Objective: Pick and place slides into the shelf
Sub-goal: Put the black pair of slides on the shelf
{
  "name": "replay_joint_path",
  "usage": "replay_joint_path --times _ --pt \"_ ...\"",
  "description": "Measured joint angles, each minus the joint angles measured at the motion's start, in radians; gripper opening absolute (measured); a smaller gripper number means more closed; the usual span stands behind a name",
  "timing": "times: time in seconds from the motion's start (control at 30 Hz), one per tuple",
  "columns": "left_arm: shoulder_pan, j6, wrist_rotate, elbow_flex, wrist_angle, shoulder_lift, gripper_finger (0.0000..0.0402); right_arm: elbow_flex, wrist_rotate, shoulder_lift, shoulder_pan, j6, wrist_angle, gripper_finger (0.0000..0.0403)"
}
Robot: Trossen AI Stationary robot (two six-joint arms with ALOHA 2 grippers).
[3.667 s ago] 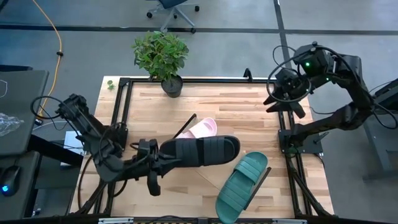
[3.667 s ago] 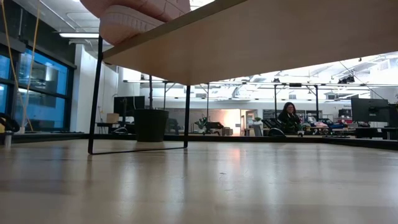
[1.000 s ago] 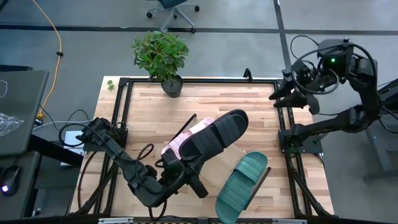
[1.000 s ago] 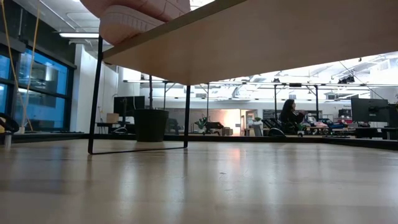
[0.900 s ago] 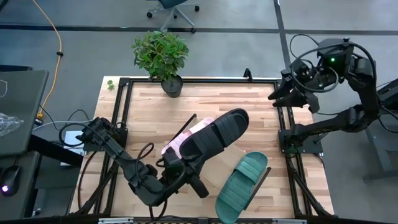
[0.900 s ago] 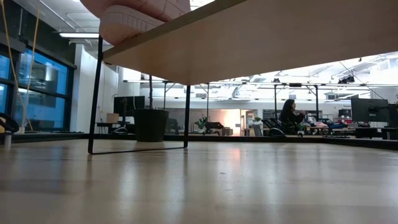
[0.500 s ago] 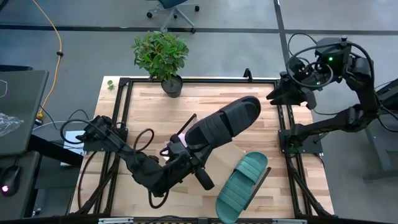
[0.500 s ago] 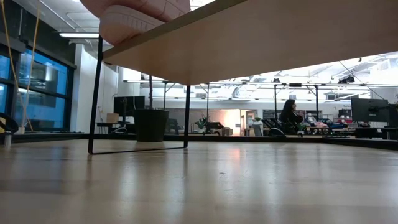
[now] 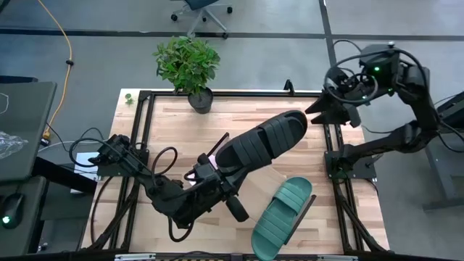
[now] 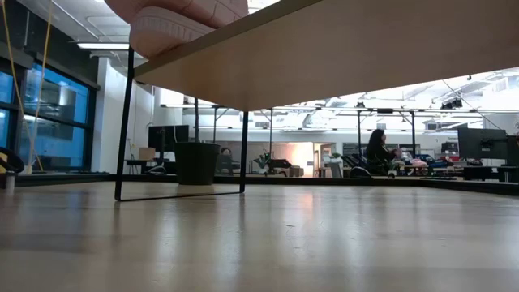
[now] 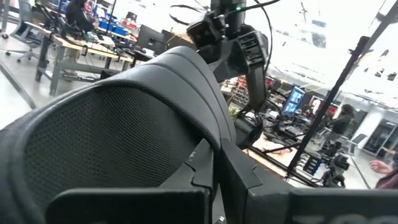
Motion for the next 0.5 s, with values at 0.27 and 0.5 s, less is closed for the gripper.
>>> replay_joint_path --times 0.27,0.5 --pt "0.0 0.0 -0.006 0.0 0.008 0.0 0.0 0.0 -0.054 0.03 0.0 0.015 0.087 0.0312" --pt "0.0 -0.001 -0.009 0.0 0.019 0.0 0.0 0.0 -0.069 0.032 0.0 0.011 0.09 0.0312"
